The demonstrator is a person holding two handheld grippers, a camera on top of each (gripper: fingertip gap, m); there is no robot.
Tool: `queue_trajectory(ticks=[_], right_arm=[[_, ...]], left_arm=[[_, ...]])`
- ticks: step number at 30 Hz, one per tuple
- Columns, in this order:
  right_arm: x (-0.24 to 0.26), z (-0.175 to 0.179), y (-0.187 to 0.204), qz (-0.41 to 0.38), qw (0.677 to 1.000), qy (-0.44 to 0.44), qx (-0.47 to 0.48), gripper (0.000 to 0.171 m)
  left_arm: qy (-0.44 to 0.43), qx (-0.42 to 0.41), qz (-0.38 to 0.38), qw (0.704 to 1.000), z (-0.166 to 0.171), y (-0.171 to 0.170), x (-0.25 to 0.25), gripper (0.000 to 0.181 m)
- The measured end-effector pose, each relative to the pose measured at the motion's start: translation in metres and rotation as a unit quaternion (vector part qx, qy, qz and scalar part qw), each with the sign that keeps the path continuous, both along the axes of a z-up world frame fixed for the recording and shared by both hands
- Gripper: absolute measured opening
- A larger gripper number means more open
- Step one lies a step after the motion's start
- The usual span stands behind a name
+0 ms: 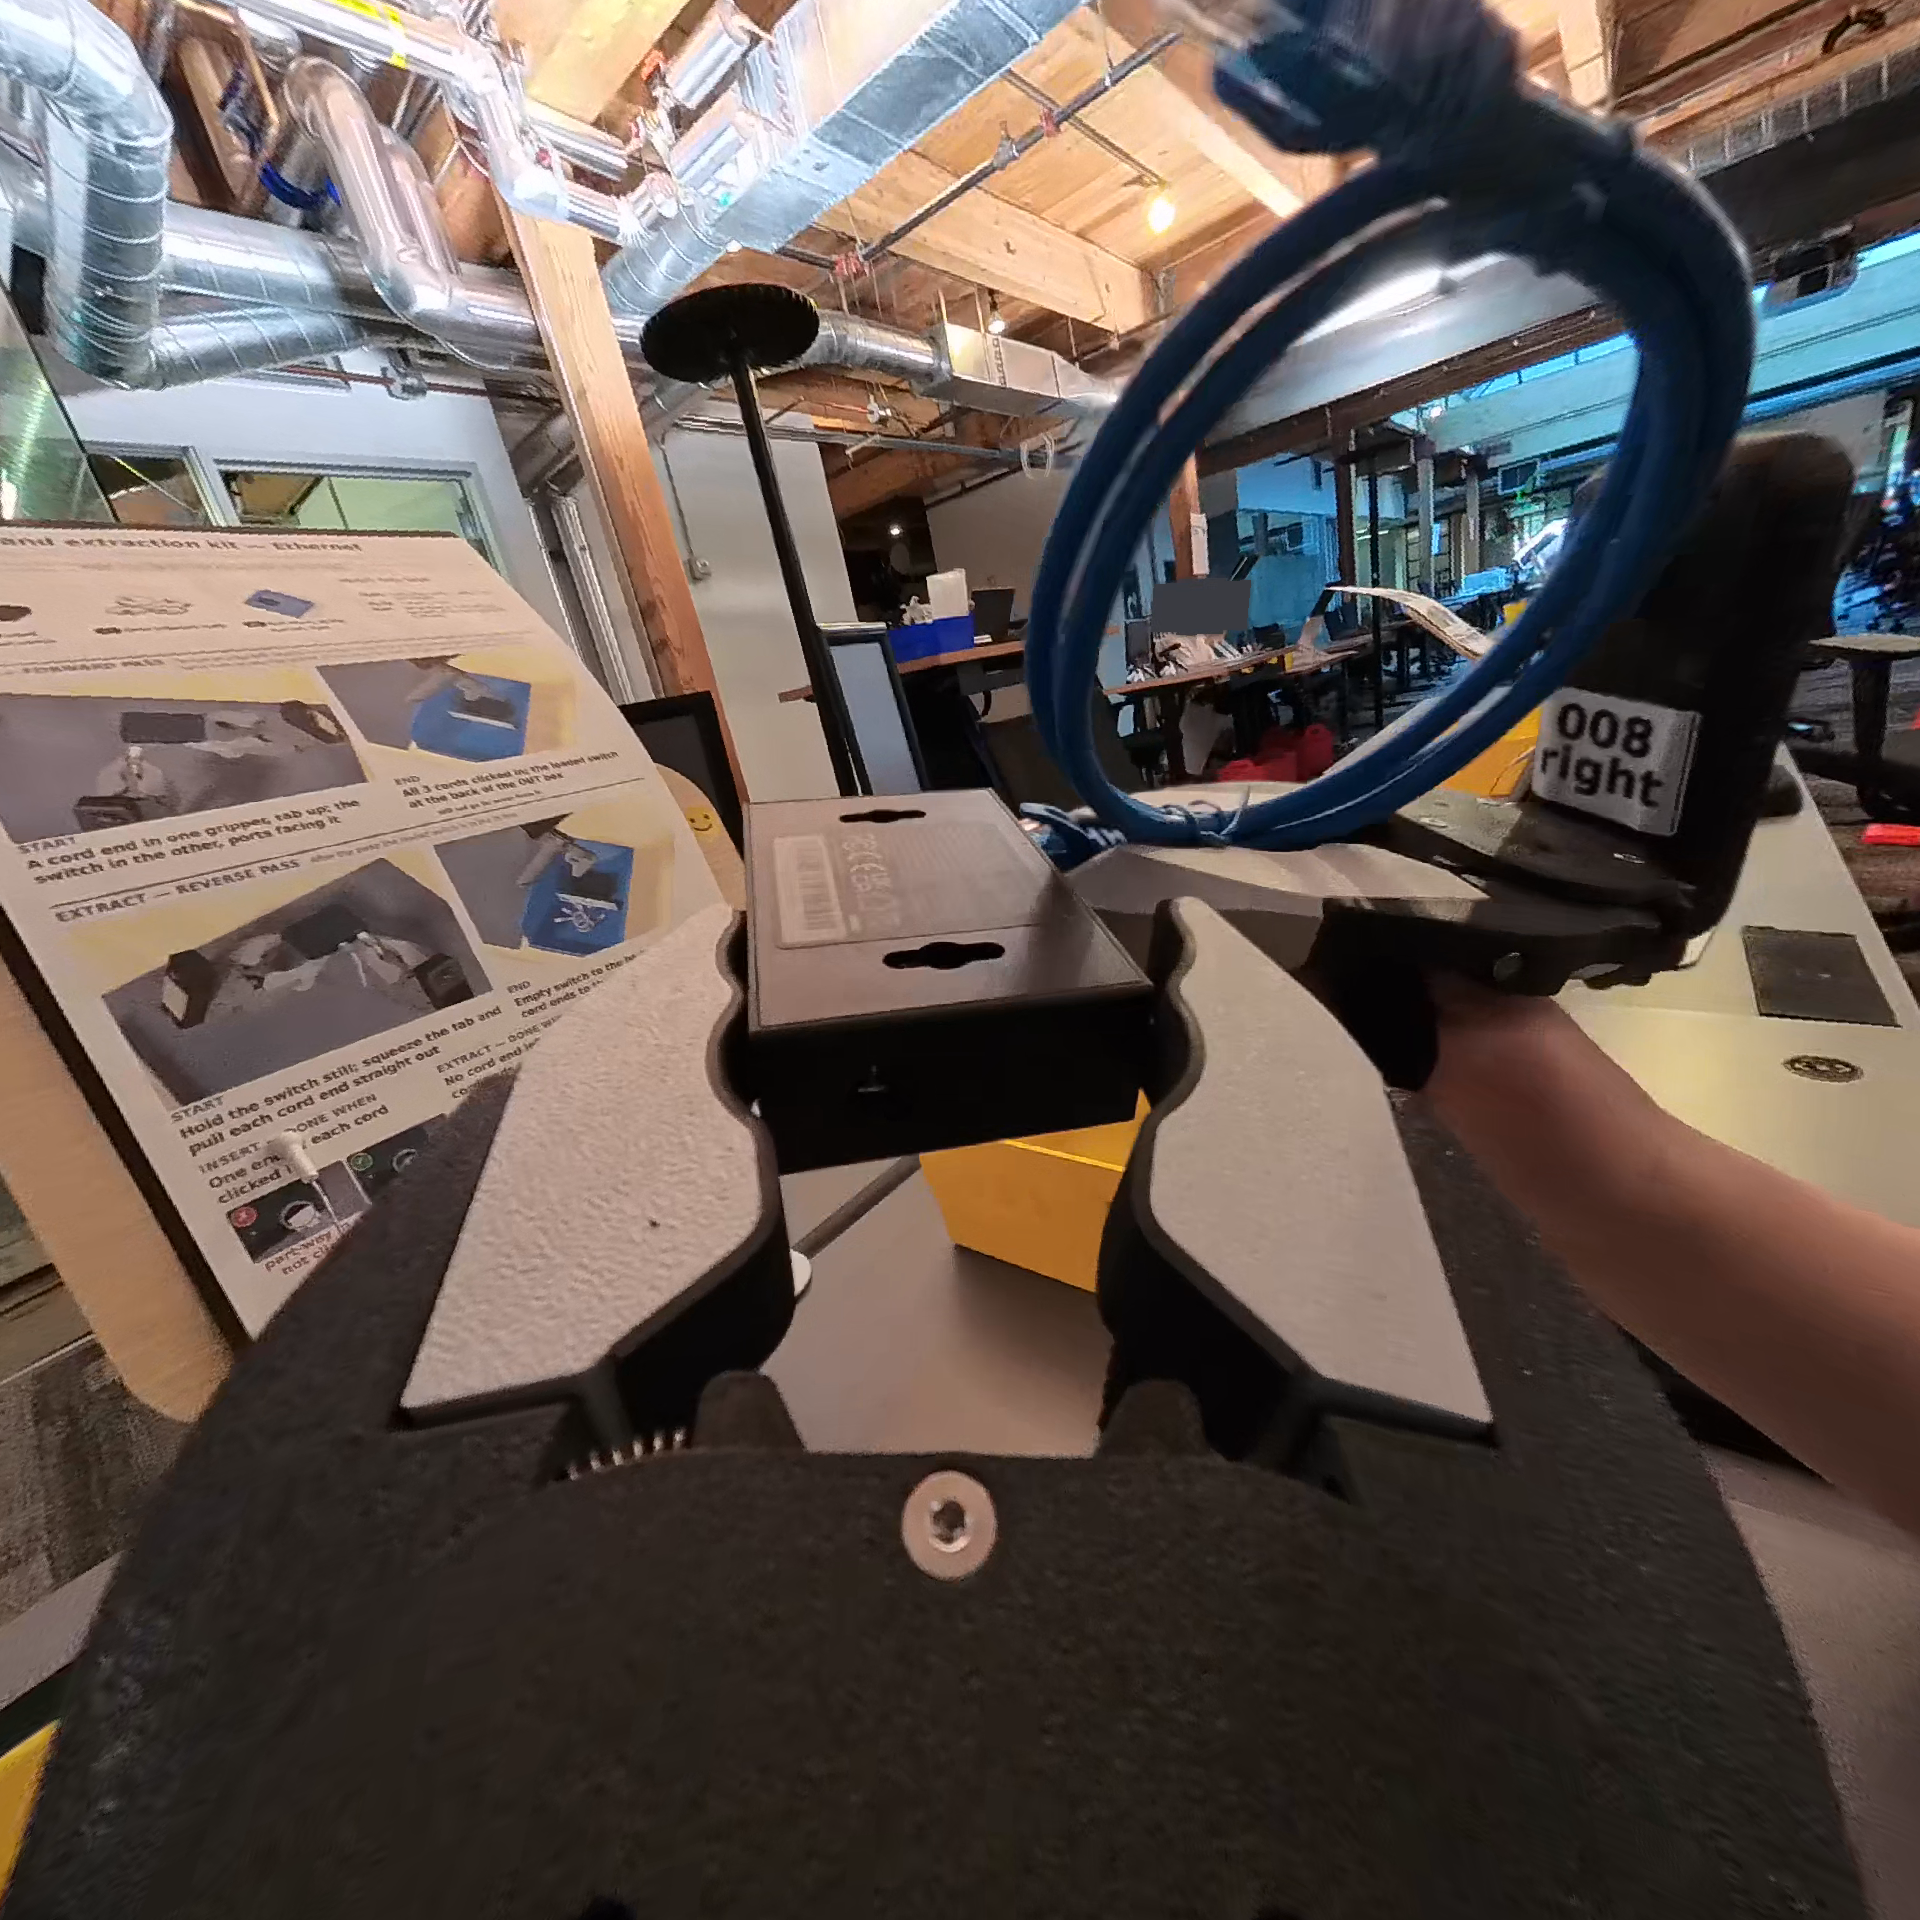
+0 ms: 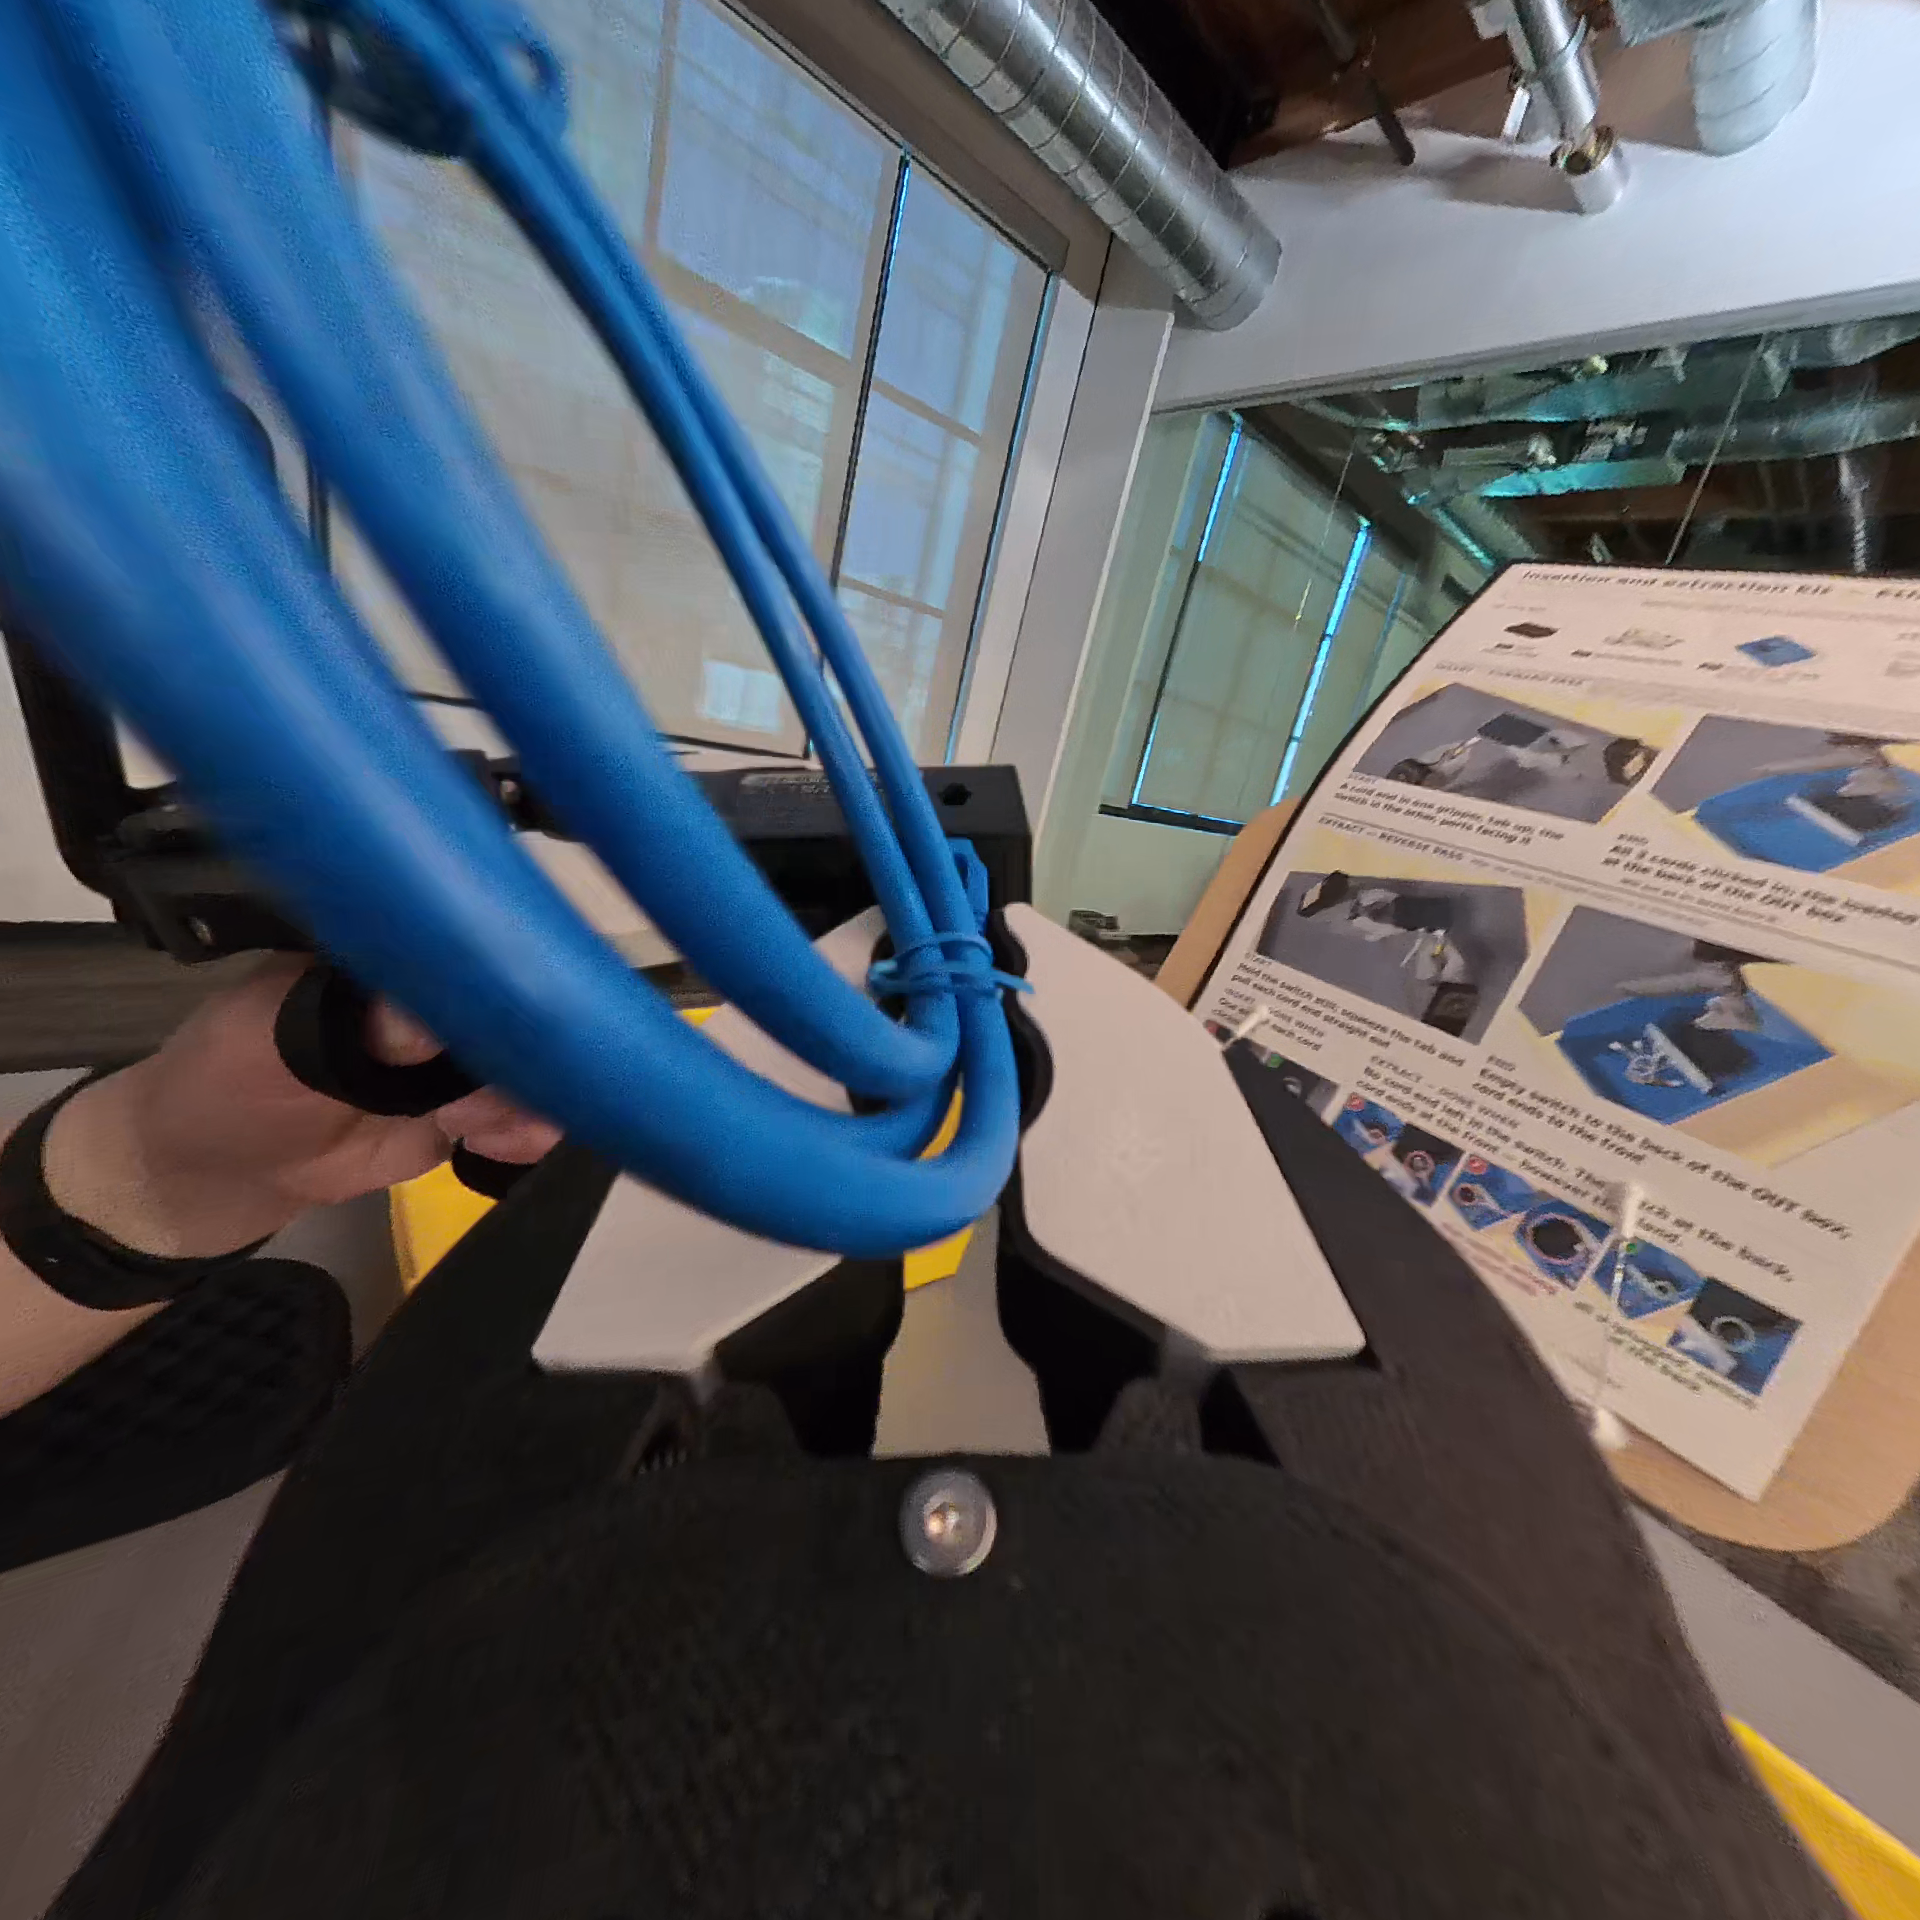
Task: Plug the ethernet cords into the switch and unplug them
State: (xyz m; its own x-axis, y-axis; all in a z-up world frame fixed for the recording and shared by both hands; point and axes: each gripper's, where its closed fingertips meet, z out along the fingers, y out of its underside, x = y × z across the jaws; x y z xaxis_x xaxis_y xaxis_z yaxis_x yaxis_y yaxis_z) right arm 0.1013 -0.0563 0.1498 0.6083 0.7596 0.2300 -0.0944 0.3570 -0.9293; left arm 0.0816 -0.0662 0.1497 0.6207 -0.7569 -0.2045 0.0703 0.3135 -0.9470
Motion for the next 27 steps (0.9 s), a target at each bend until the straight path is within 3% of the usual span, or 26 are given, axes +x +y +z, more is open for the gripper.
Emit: queue_trajectory(ticks=[6, 10, 16, 20, 27], right_arm=[[-0.001, -0.001, 0.001, -0.003, 1.000, 0.006, 0.009, 0.022], [0.005, 0.007, -0.004, -0.017, 0.999, 0.018, 0.044, 0.023], [0.004, 0.004, -0.002, -0.025, 0.997, -0.015, 0.070, 0.030], [0.007, -0.001, -0.002, -0.024, 0.988, -0.059, 0.142, 0.039], [0.007, -0.010, -0.003, -0.021, 0.977, -0.112, 0.181, 0.039]], left_arm=[[-0.022, 0.005, 0.020, 1.000, 0.005, 0.010, -0.013, 0.073], [-0.037, -0.026, -0.009, 0.999, 0.006, 0.011, -0.016, 0.073], [-0.069, -0.072, -0.052, 0.994, 0.008, 0.012, -0.019, 0.072], [-0.076, -0.099, -0.096, 0.988, 0.008, 0.007, -0.017, 0.073], [-0.068, -0.089, -0.082, 0.990, 0.009, 0.007, -0.017, 0.073]])
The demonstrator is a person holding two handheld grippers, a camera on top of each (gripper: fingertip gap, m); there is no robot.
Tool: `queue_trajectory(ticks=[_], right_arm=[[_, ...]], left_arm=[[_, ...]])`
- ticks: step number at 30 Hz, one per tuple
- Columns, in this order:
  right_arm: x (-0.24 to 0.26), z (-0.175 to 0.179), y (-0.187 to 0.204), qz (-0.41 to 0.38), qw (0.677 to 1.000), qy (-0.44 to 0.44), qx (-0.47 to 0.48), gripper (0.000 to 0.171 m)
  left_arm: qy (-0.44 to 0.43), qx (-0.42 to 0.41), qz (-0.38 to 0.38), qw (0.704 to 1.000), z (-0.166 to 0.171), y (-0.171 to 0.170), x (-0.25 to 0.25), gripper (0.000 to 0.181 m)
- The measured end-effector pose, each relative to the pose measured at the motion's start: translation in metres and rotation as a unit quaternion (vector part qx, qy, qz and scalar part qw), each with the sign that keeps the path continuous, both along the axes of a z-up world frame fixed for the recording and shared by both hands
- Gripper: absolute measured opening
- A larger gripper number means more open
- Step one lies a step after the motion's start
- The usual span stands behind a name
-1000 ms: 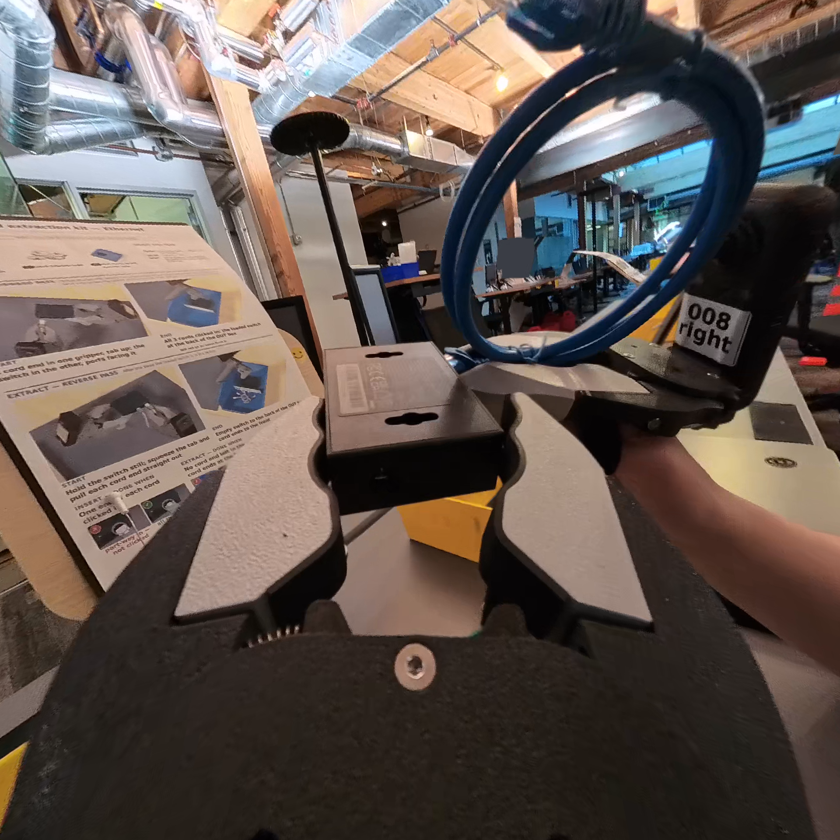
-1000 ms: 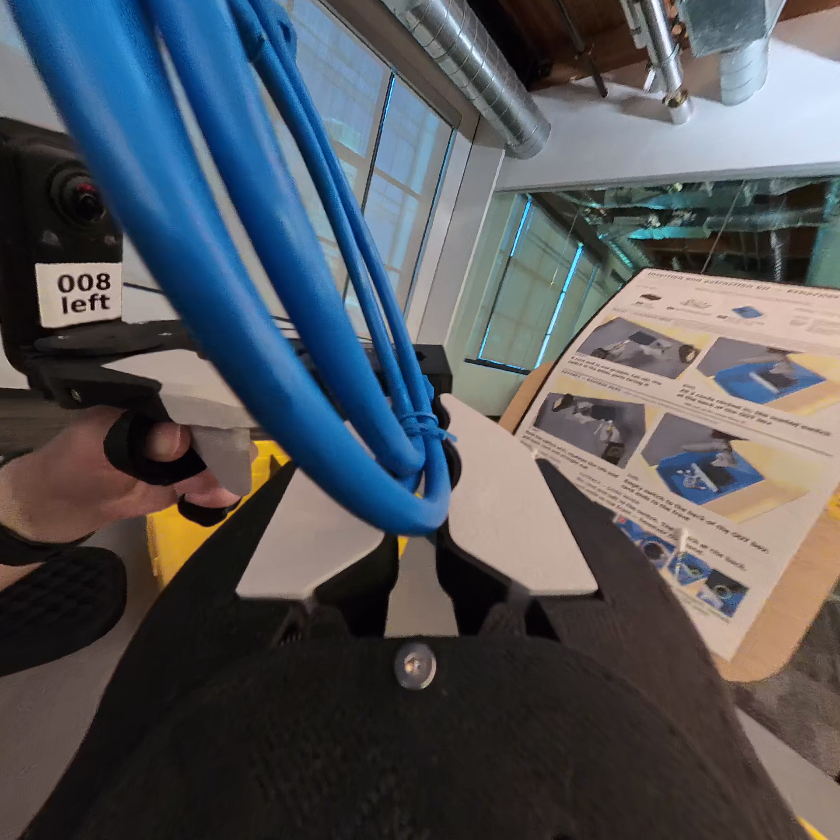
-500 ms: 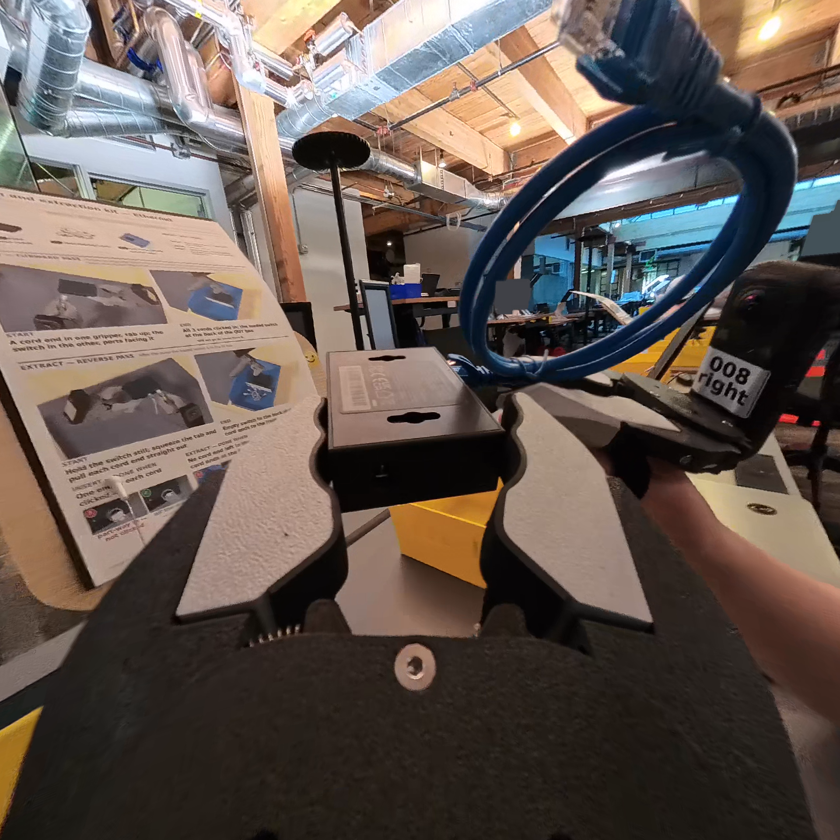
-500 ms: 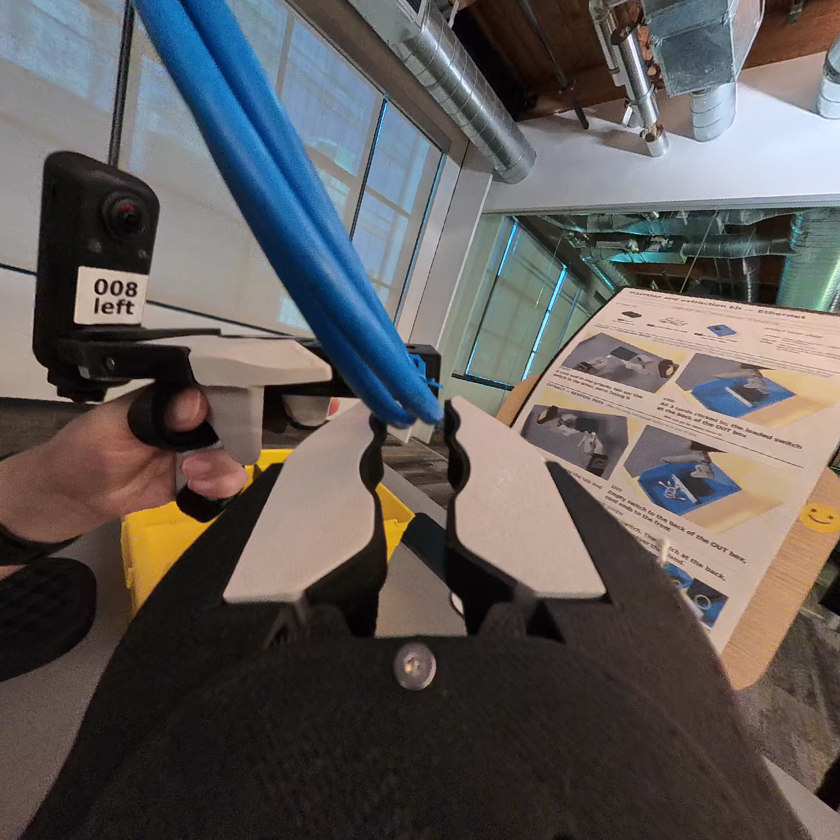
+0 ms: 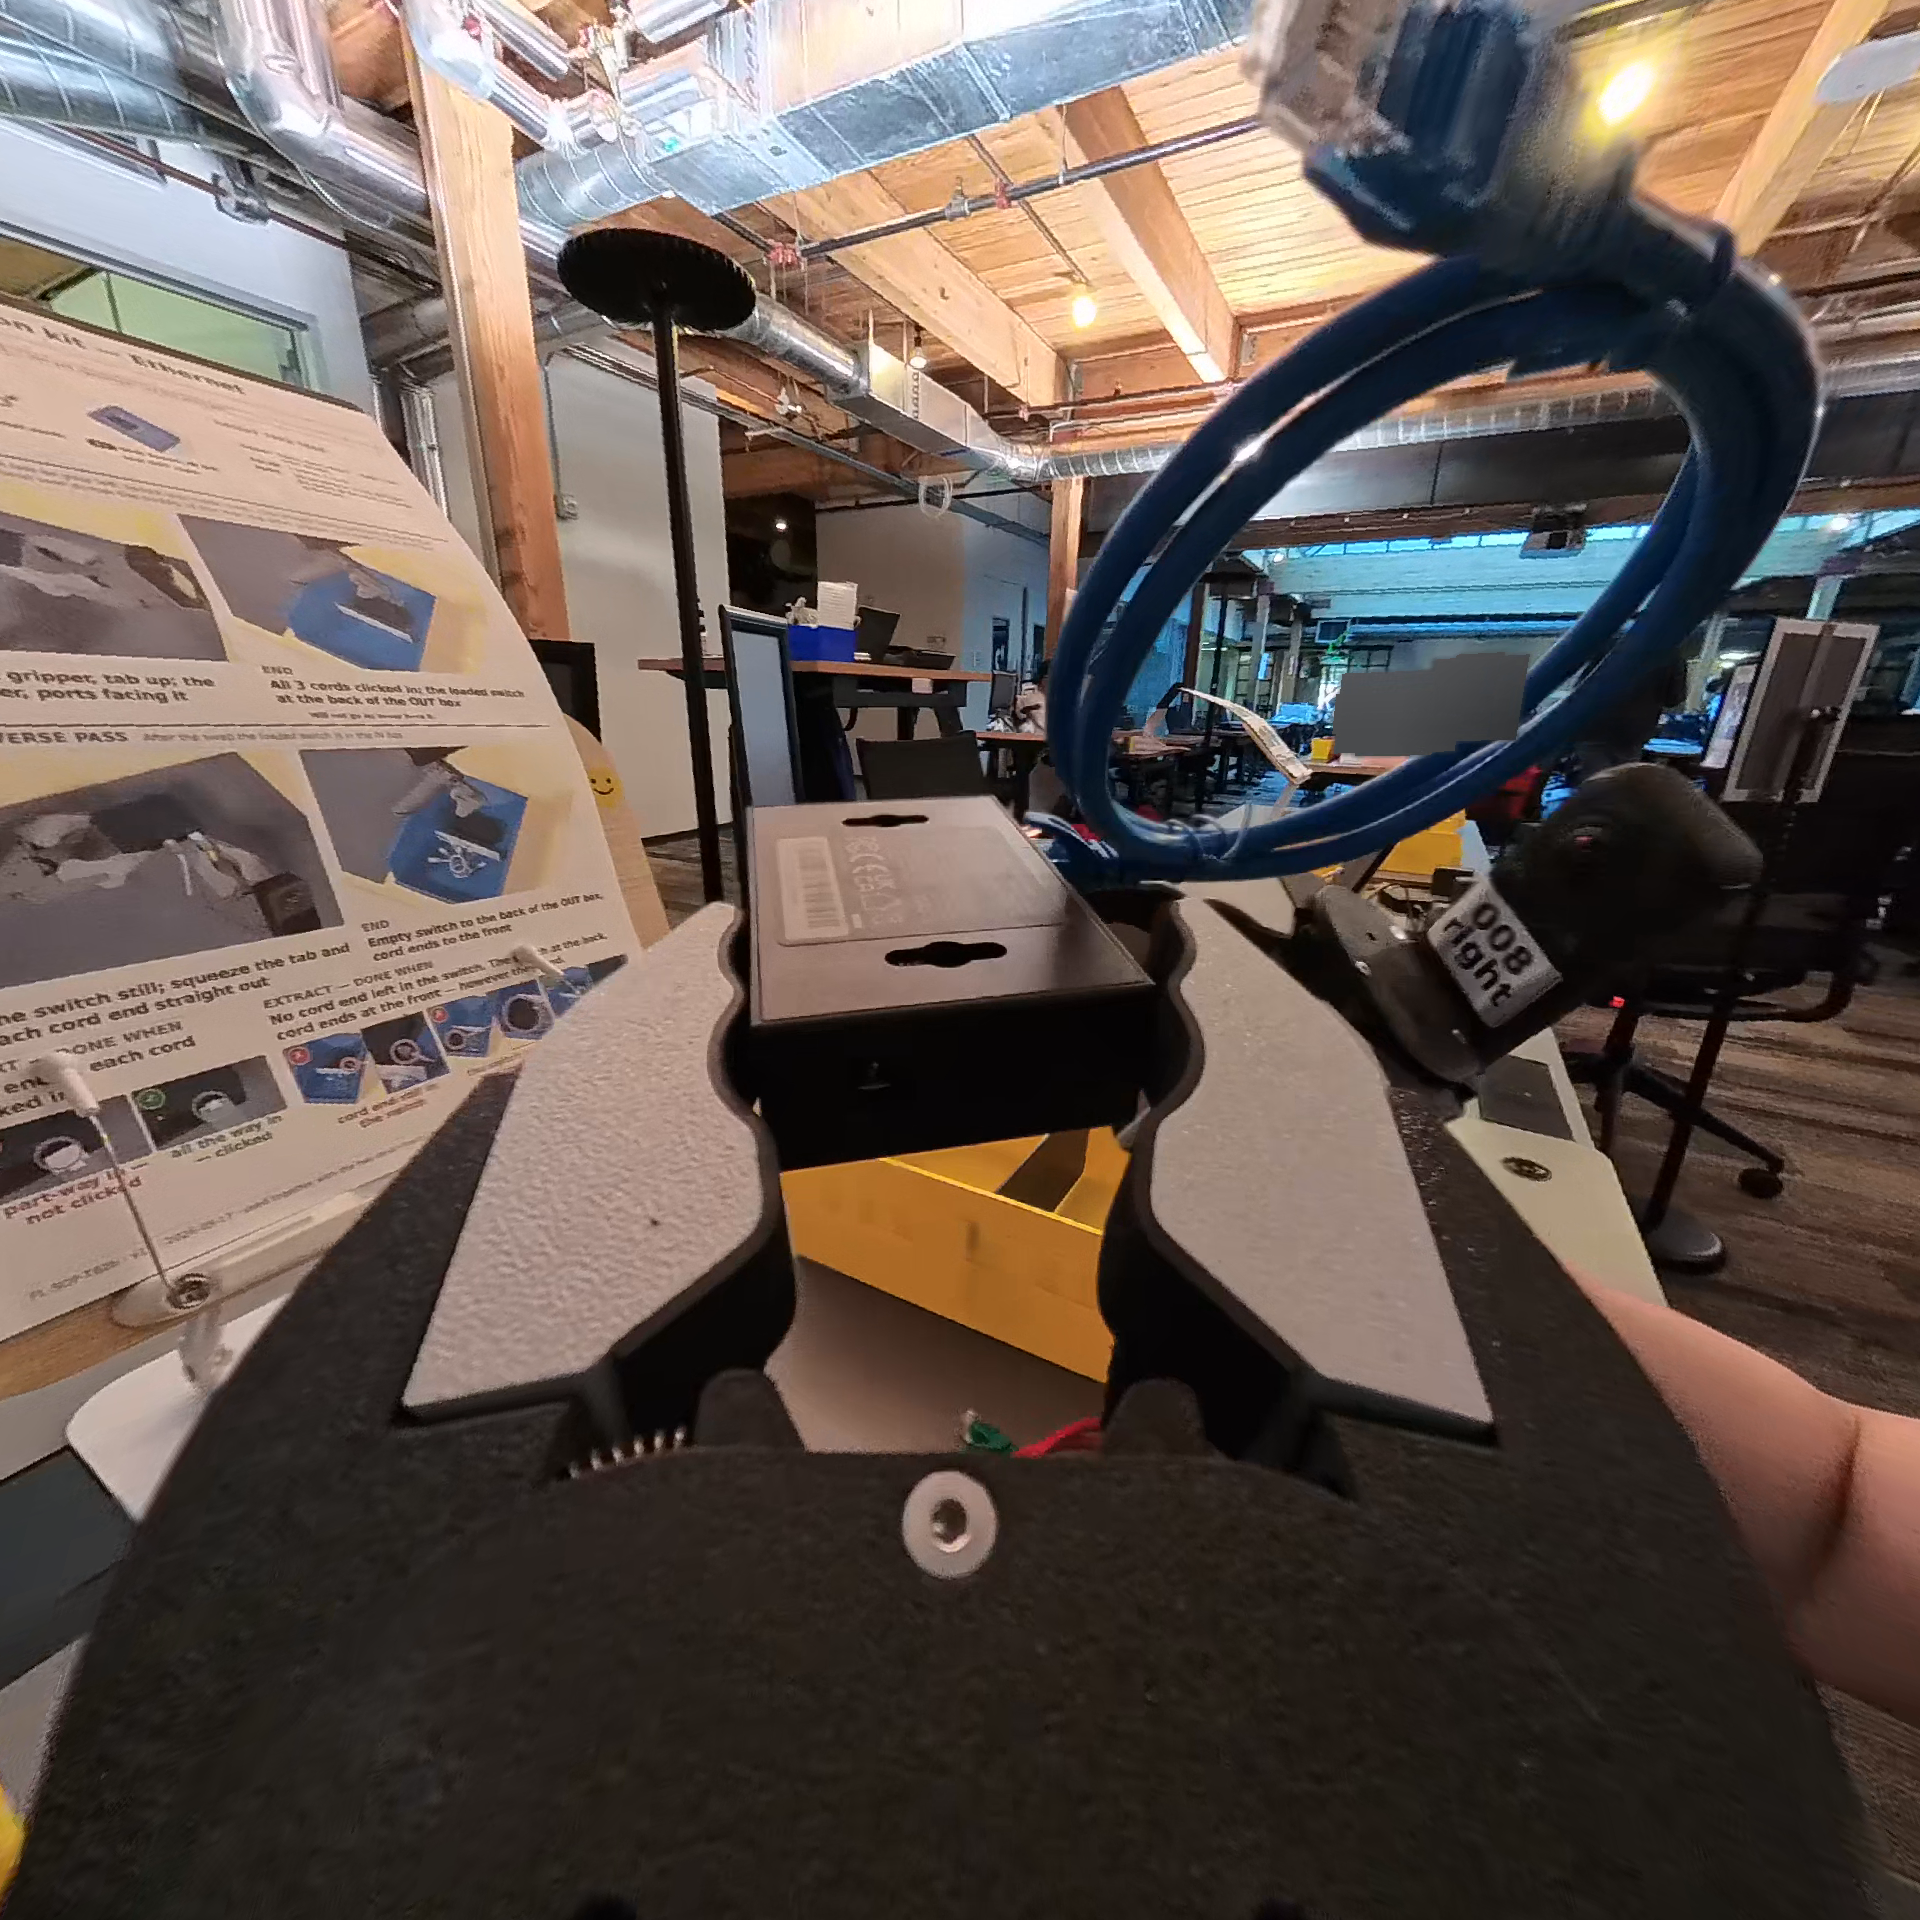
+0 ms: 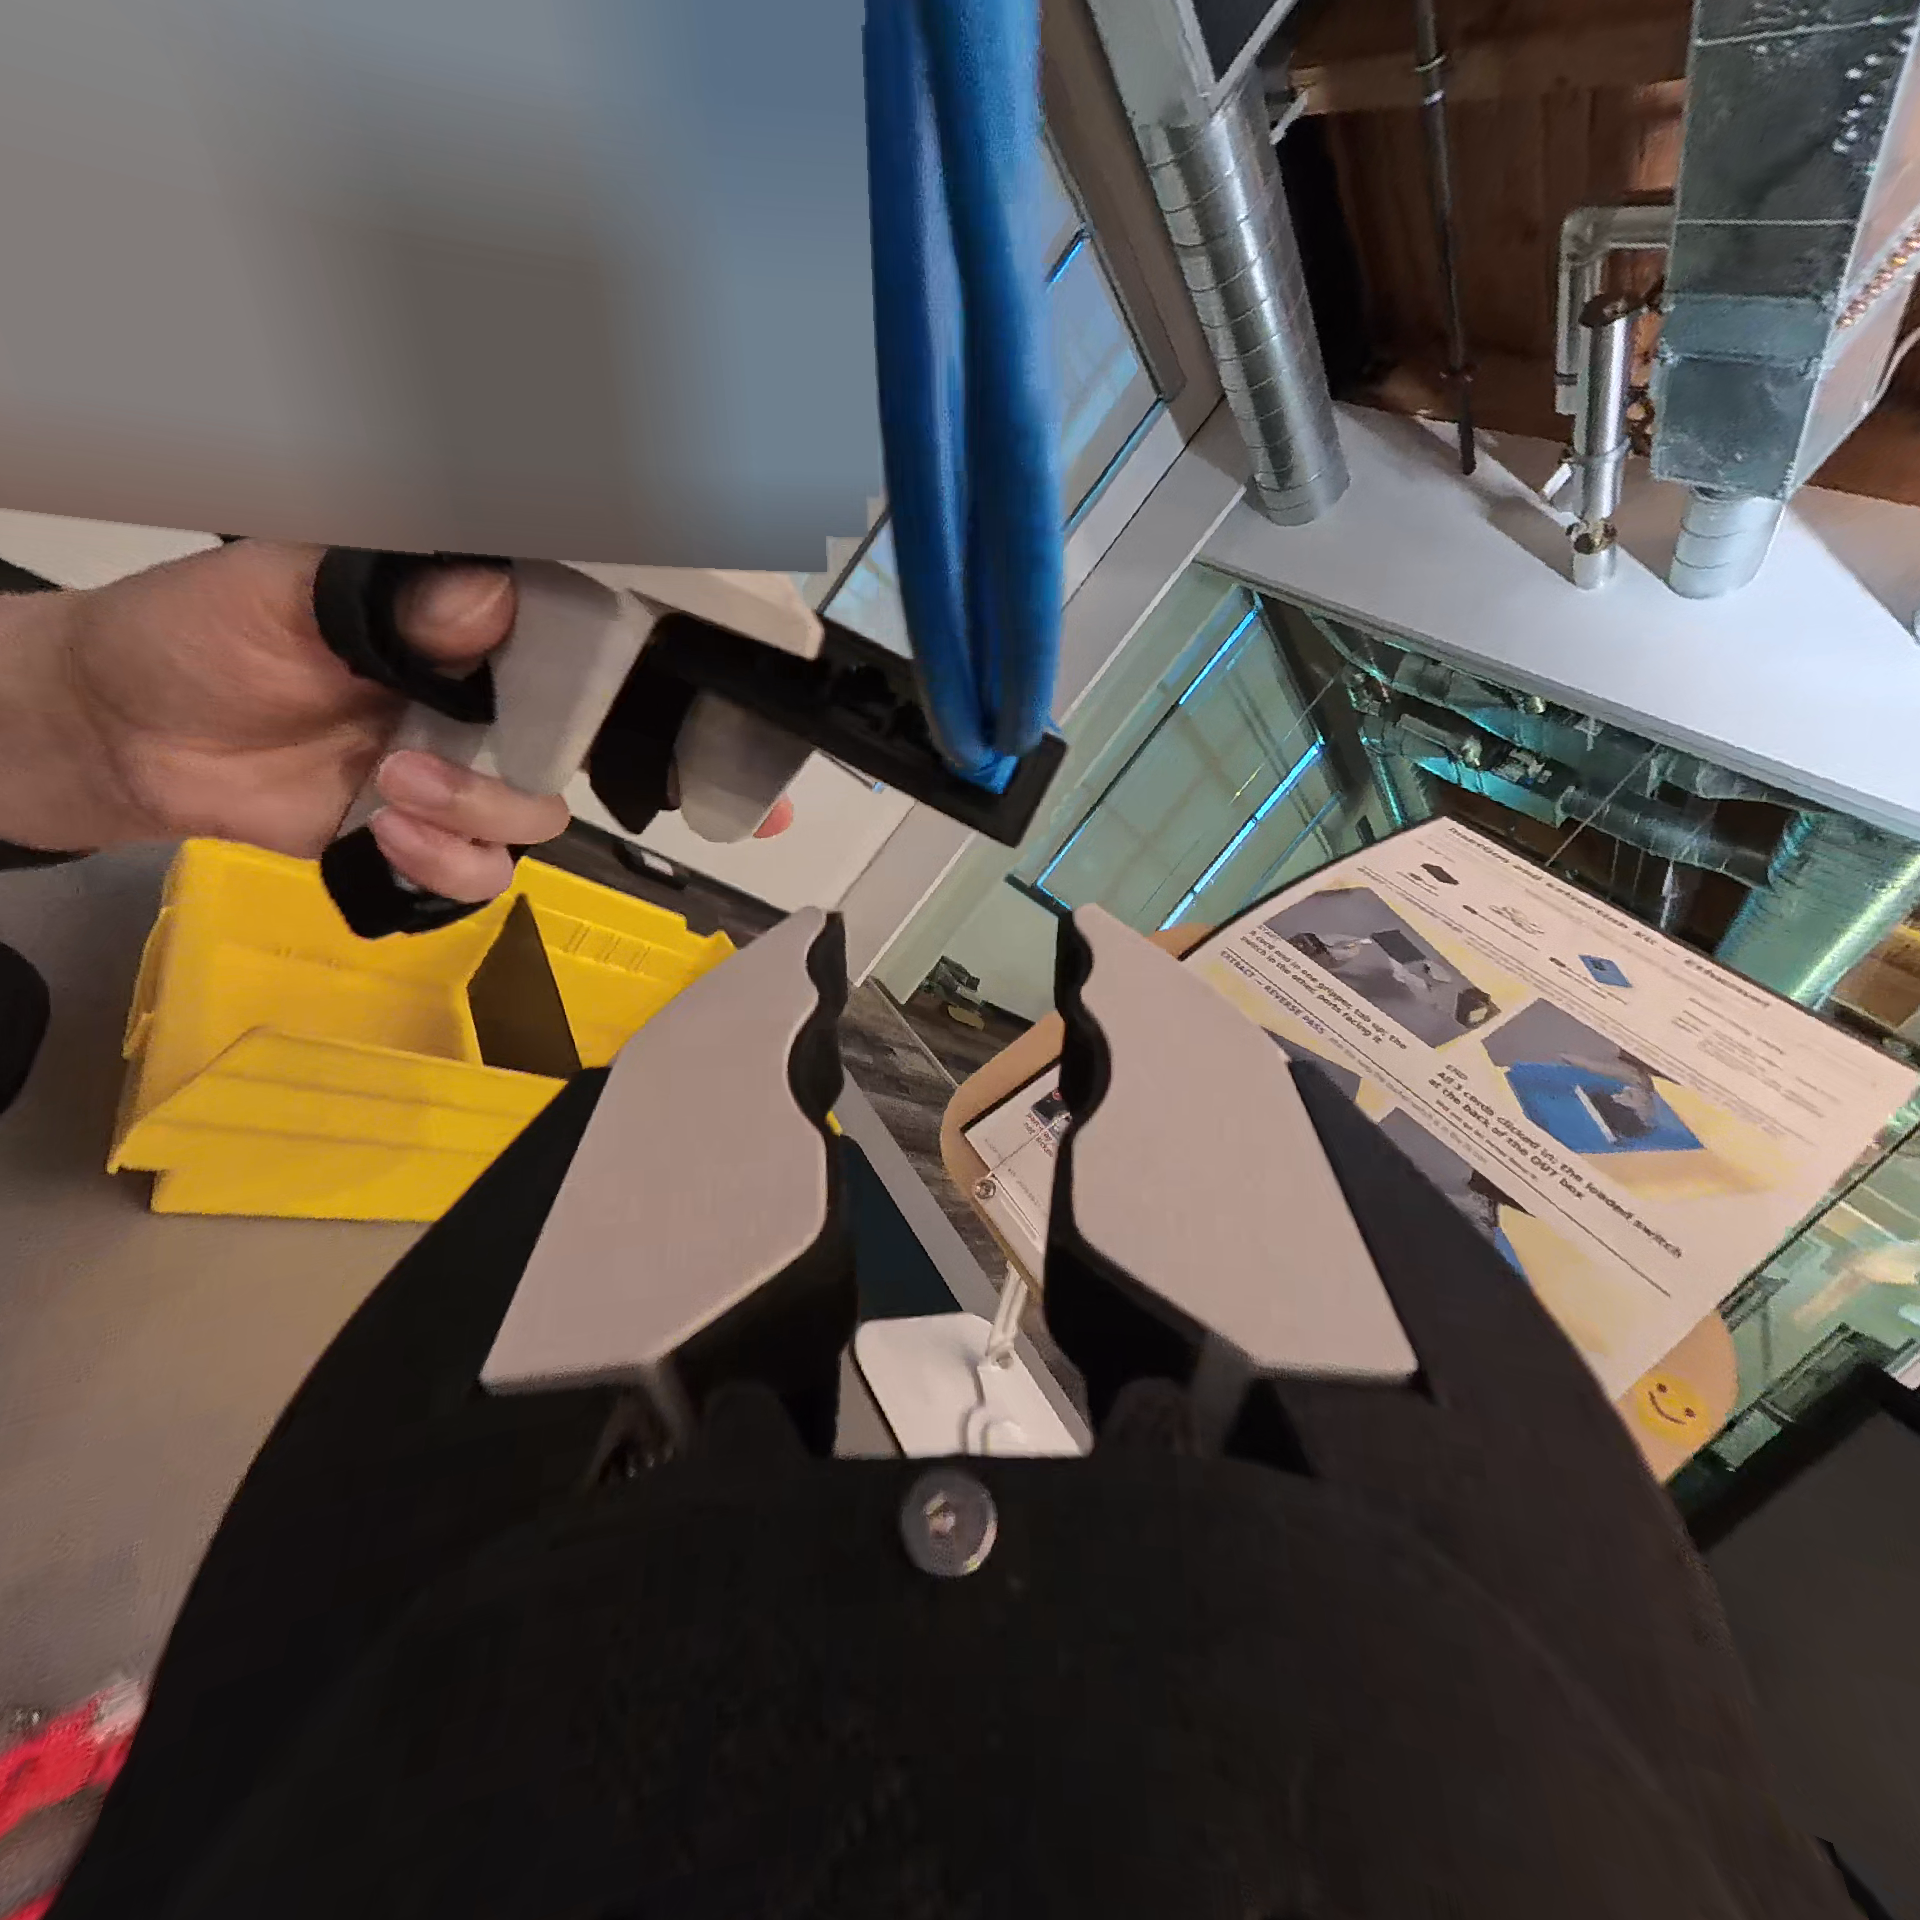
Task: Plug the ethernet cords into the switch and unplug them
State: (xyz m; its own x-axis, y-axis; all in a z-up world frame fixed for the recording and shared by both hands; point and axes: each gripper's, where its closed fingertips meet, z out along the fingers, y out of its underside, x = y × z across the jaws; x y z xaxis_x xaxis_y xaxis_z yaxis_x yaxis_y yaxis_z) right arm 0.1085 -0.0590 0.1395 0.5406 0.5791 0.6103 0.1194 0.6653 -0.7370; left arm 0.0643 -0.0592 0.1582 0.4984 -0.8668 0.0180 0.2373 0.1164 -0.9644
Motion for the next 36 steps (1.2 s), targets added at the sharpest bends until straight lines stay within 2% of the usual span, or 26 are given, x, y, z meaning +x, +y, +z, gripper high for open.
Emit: queue_trajectory(ticks=[3, 7, 11, 17, 19, 23, 27, 32, 36], right_arm=[[-0.005, -0.010, -0.001, 0.002, 0.999, -0.046, -0.011, 0.039], [-0.014, -0.033, -0.001, 0.049, 0.990, -0.099, -0.094, 0.039], [-0.017, -0.063, 0.002, 0.059, 0.973, -0.124, -0.185, 0.038], [-0.006, -0.131, -0.014, -0.030, 0.940, -0.139, -0.310, 0.029], [-0.010, -0.163, -0.030, -0.060, 0.928, -0.151, -0.335, 0.022], [-0.016, -0.227, -0.047, -0.111, 0.890, -0.180, -0.404, 0.018], [-0.020, -0.254, -0.050, -0.132, 0.862, -0.148, -0.467, 0.018], [-0.013, -0.270, -0.042, -0.193, 0.849, -0.140, -0.471, 0.022], [-0.016, -0.283, -0.044, -0.199, 0.838, -0.162, -0.482, 0.022]], left_arm=[[-0.008, 0.009, 0.029, 0.999, 0.005, 0.008, -0.012, 0.072], [-0.041, 0.010, 0.058, 0.997, 0.018, 0.017, -0.041, 0.073], [-0.063, 0.019, 0.084, 0.994, 0.032, 0.021, -0.069, 0.073], [-0.080, 0.023, 0.103, 0.991, 0.044, 0.023, -0.094, 0.073], [-0.072, 0.030, 0.111, 0.991, 0.045, 0.023, -0.095, 0.072], [-0.070, 0.037, 0.105, 0.991, 0.048, 0.017, -0.093, 0.072], [-0.066, 0.044, 0.101, 0.992, 0.050, 0.011, -0.089, 0.072], [-0.061, 0.050, 0.093, 0.993, 0.051, 0.006, -0.082, 0.072], [-0.057, 0.053, 0.090, 0.993, 0.050, 0.004, -0.078, 0.072]])
